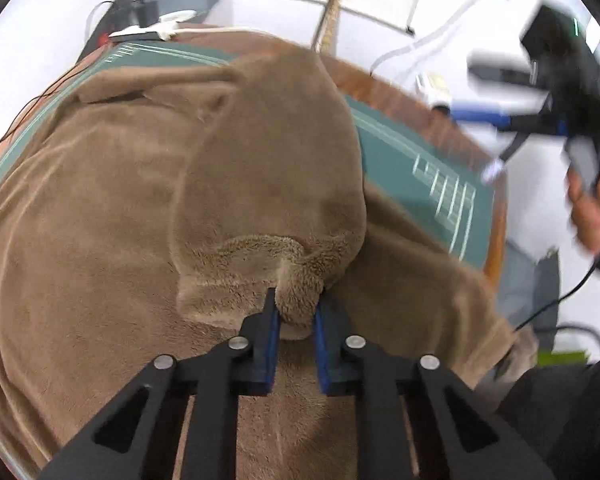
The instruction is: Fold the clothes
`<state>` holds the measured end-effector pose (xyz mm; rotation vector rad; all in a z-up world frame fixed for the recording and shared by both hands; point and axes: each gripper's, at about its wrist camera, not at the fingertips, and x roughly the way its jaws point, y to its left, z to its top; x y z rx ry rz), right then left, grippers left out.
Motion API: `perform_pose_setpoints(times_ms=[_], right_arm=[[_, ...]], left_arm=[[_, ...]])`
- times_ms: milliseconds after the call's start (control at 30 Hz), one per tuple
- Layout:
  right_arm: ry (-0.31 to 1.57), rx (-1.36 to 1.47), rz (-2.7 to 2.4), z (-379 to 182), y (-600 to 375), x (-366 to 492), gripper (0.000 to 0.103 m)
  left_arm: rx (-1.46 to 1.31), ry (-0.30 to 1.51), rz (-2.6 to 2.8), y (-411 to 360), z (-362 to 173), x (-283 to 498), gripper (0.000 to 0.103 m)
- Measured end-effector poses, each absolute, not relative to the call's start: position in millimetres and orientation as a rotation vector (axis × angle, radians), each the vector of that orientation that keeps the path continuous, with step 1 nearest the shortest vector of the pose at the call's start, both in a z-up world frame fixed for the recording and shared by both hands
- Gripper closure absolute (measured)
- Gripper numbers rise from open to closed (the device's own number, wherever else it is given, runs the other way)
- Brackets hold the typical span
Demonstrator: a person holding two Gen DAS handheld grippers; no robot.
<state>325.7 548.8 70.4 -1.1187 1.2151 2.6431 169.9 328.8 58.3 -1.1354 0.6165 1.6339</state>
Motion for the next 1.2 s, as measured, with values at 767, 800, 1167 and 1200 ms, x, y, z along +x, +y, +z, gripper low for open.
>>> perform_pose_setpoints(times_ms=[767,800,1167,1200], right_arm=[[0.547,-1.335,2.740,79,494,253,0.017],[0.520,-1.343,2.743,80,493,244,0.017],[0.209,-1.436,2.665,77,503,108,0.017],[0.161,-1.462,2.640,72,503,92,0.017]], left_arm=[[-0.949,-0.632,1.858,159,300,32,0.089],[-0.944,-0.634,1.866,155,302,31,0.089],[-0.958,-0.689,1.864,126,295,10,0.089],[-0.966,-0.700,1.857,123,291,8,0.089]])
